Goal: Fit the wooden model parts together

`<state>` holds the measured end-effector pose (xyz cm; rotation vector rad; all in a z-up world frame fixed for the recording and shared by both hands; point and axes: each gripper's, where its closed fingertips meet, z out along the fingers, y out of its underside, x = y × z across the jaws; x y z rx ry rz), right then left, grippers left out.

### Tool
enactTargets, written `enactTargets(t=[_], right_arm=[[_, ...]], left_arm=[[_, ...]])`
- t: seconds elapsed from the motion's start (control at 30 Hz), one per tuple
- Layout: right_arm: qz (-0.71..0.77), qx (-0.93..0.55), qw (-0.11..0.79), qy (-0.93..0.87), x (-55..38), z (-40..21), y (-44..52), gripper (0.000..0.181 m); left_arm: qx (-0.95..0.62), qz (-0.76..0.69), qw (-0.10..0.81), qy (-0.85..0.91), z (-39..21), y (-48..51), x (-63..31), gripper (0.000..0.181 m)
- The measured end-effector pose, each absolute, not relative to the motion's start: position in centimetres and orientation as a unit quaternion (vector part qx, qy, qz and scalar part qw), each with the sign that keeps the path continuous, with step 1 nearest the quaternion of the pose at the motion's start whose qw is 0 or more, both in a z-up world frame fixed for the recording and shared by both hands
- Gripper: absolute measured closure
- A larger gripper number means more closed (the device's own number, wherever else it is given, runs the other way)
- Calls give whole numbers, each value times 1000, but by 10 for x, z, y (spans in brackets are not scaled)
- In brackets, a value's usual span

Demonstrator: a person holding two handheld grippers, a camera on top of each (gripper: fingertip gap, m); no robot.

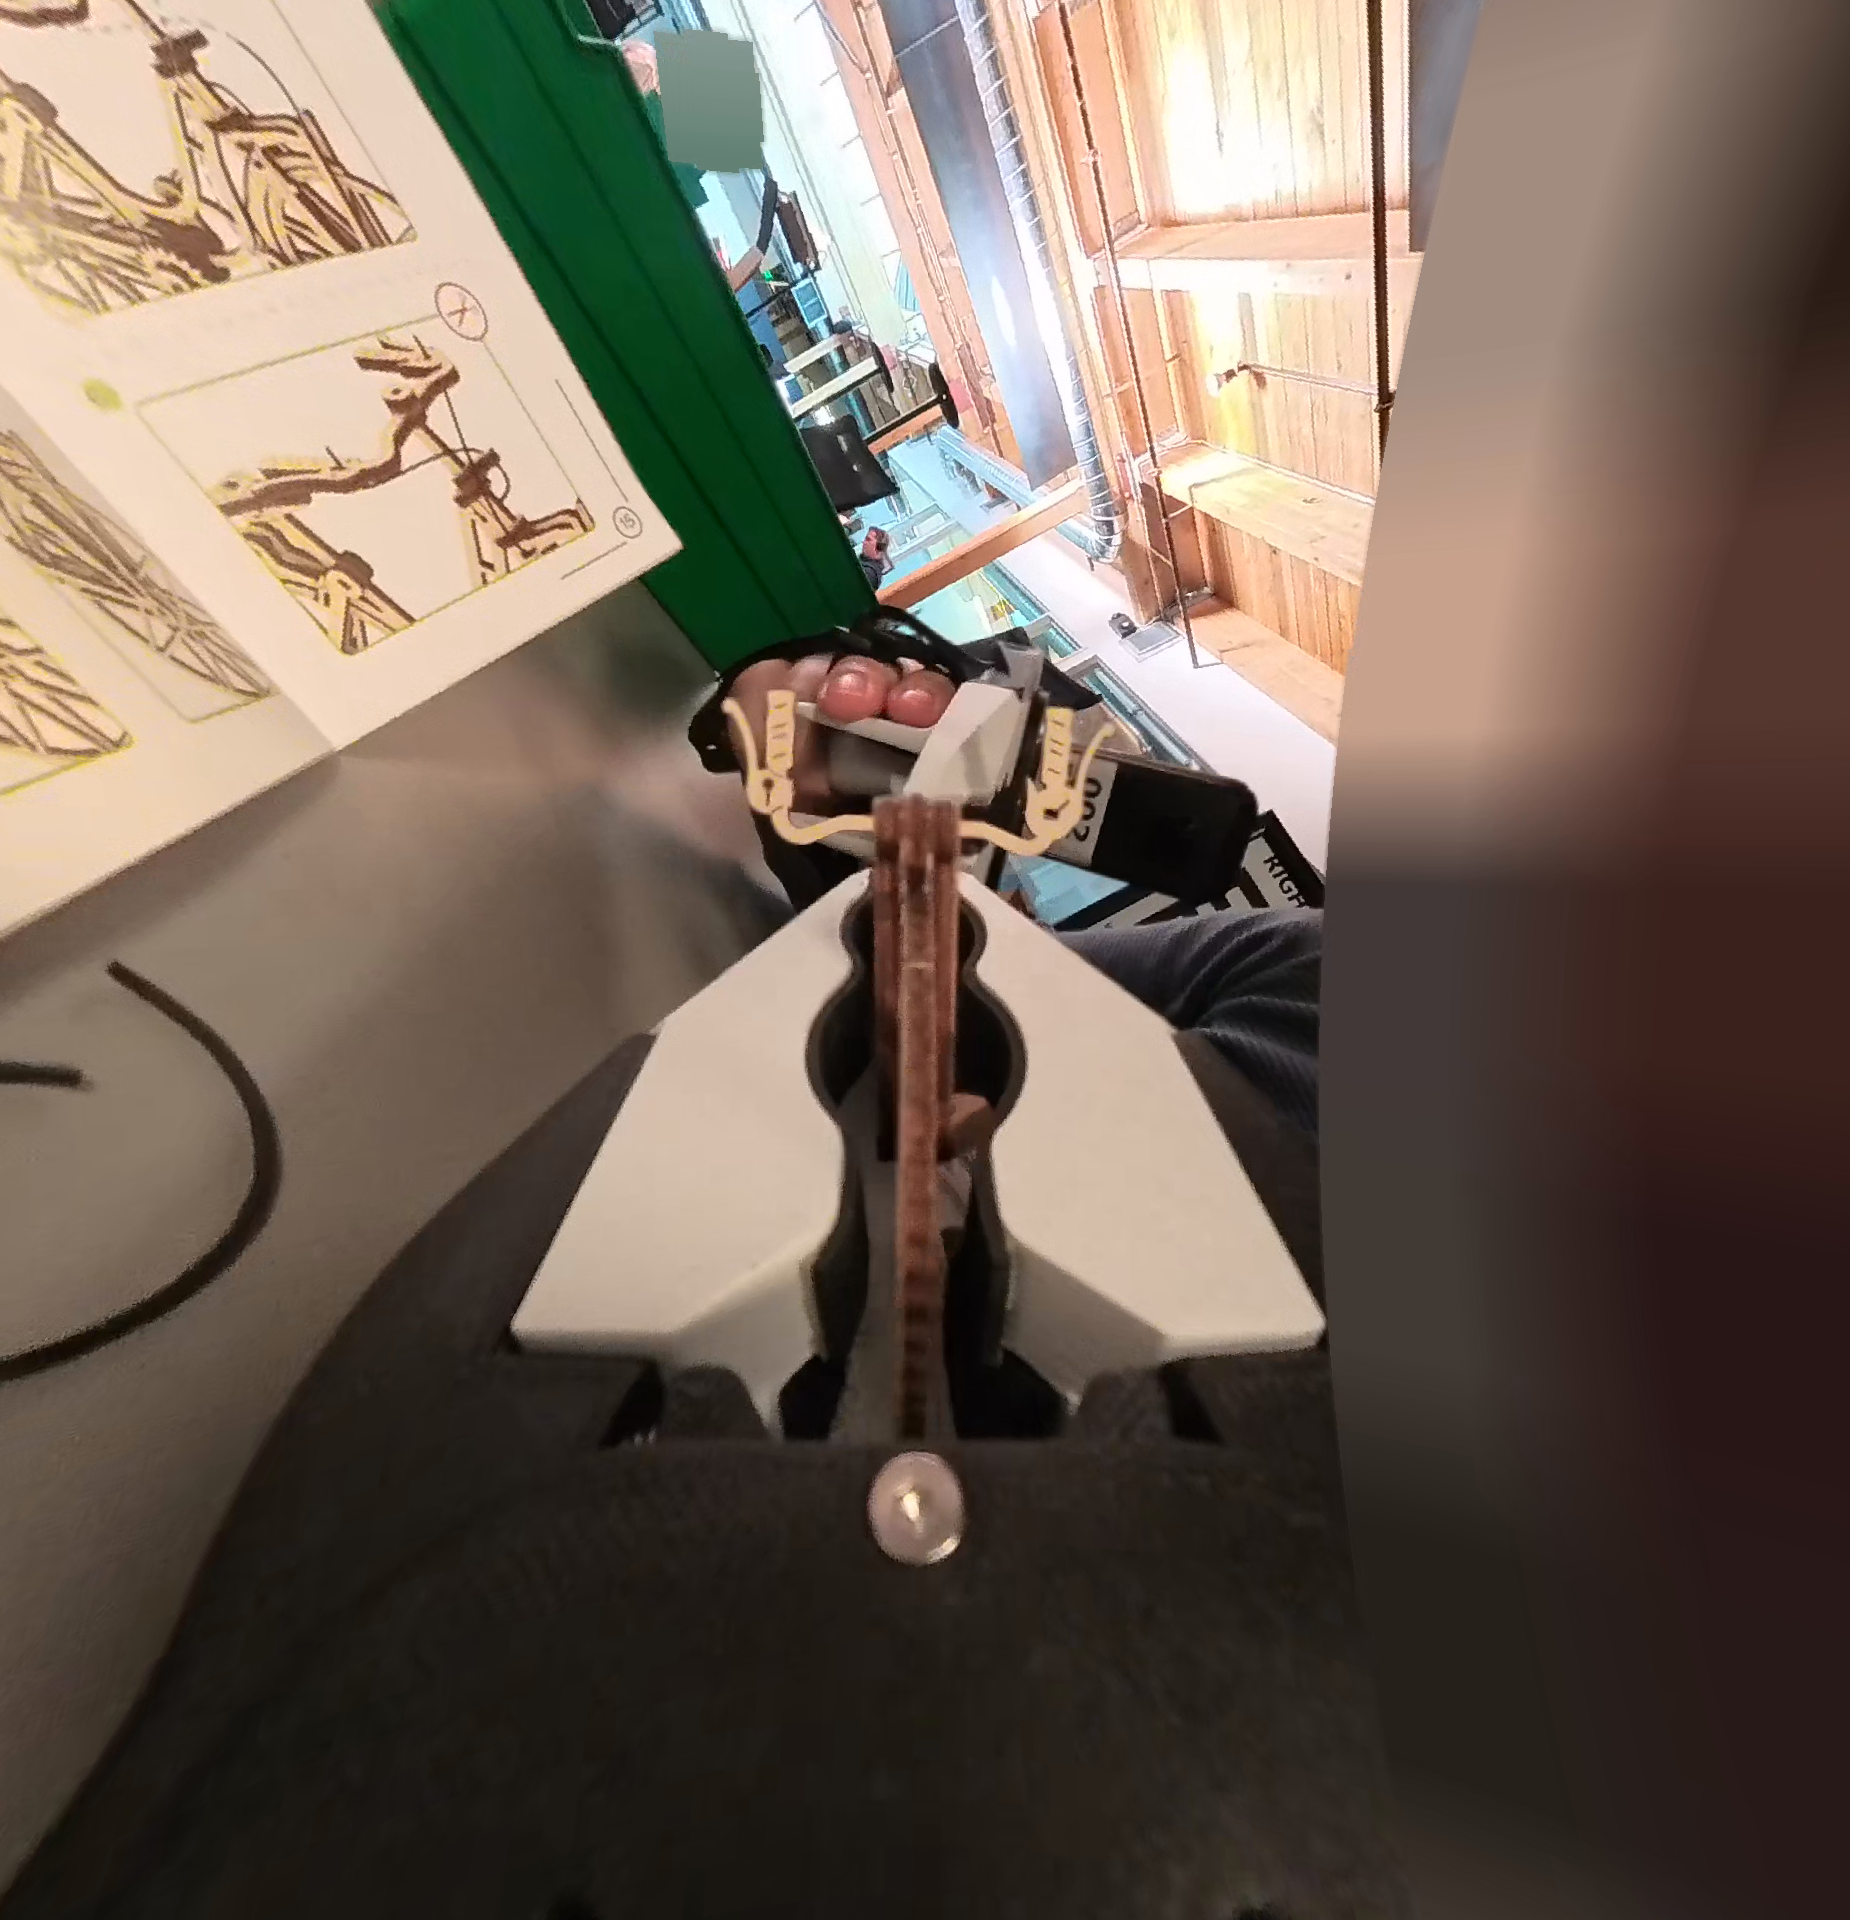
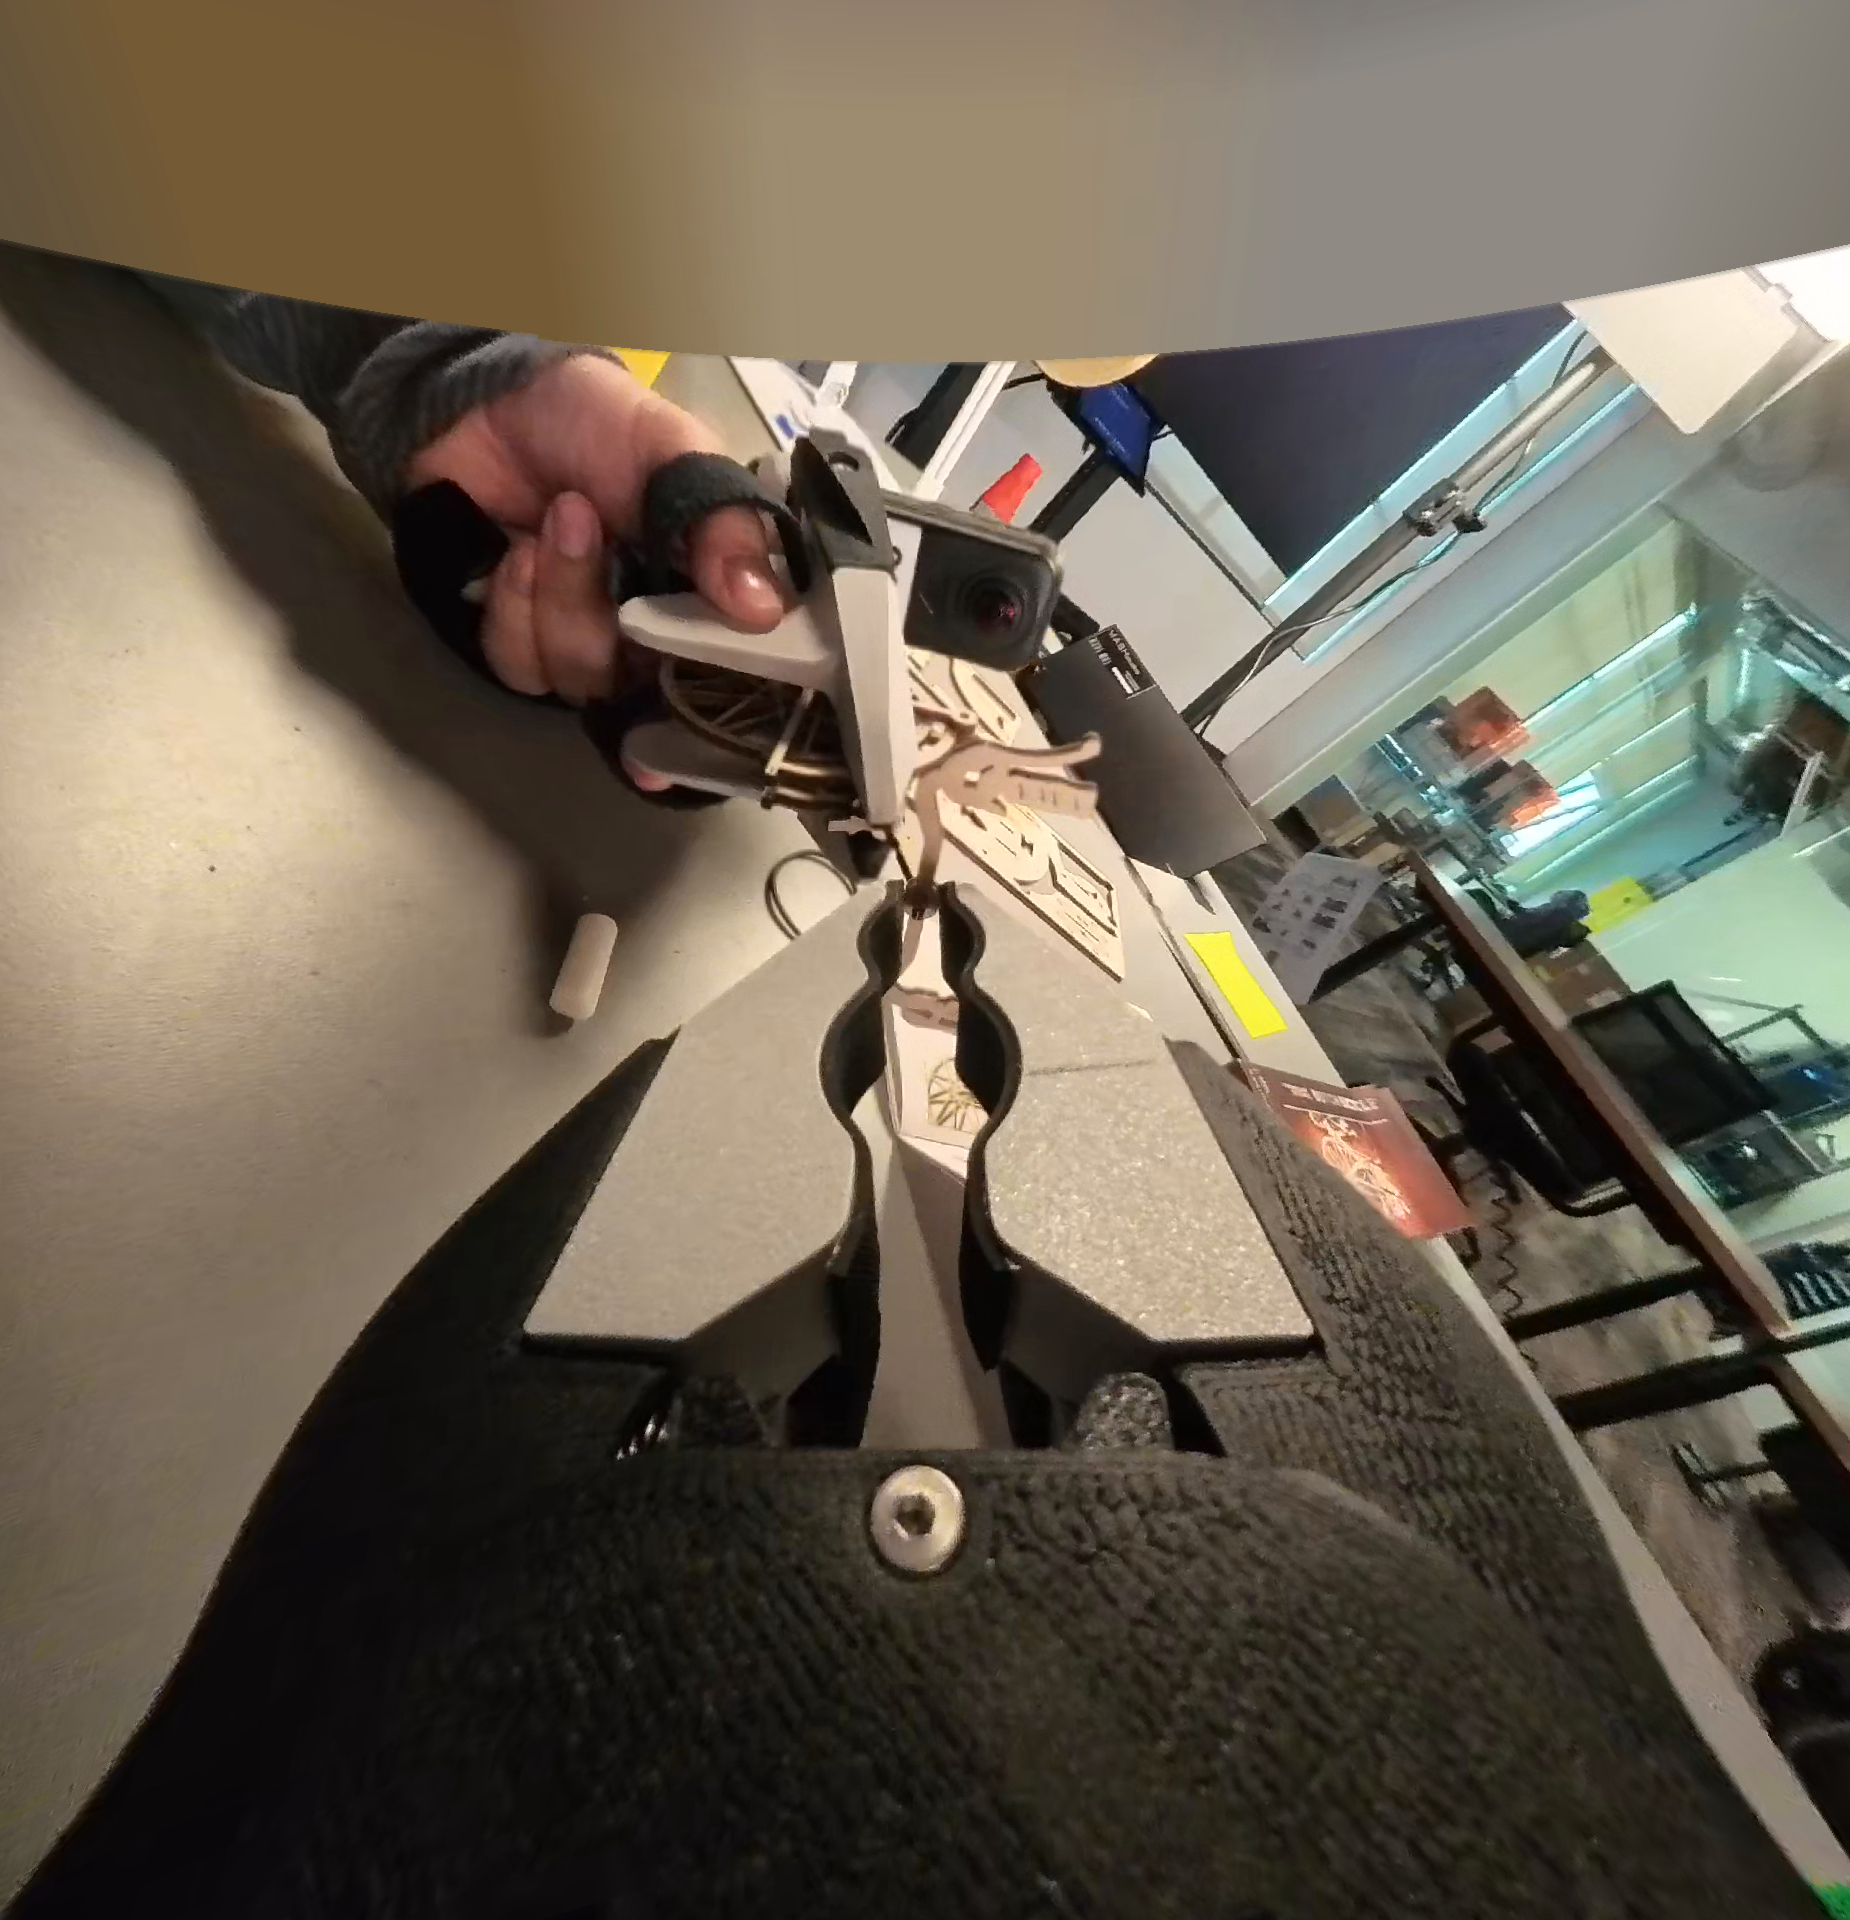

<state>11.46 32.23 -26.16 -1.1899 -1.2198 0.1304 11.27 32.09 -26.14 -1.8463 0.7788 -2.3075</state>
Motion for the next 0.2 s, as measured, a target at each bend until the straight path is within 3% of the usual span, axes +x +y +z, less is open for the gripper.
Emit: enactTargets(t=[0.03,0.2], right_arm=[[57,-525,656,-539,115,-262,323,178],[71,-523,659,-536,114,-260,322,178]], left_arm=[[-606,-752,48,253,-262,322,113,173],[-597,-764,20,245,-261,321,113,173]])
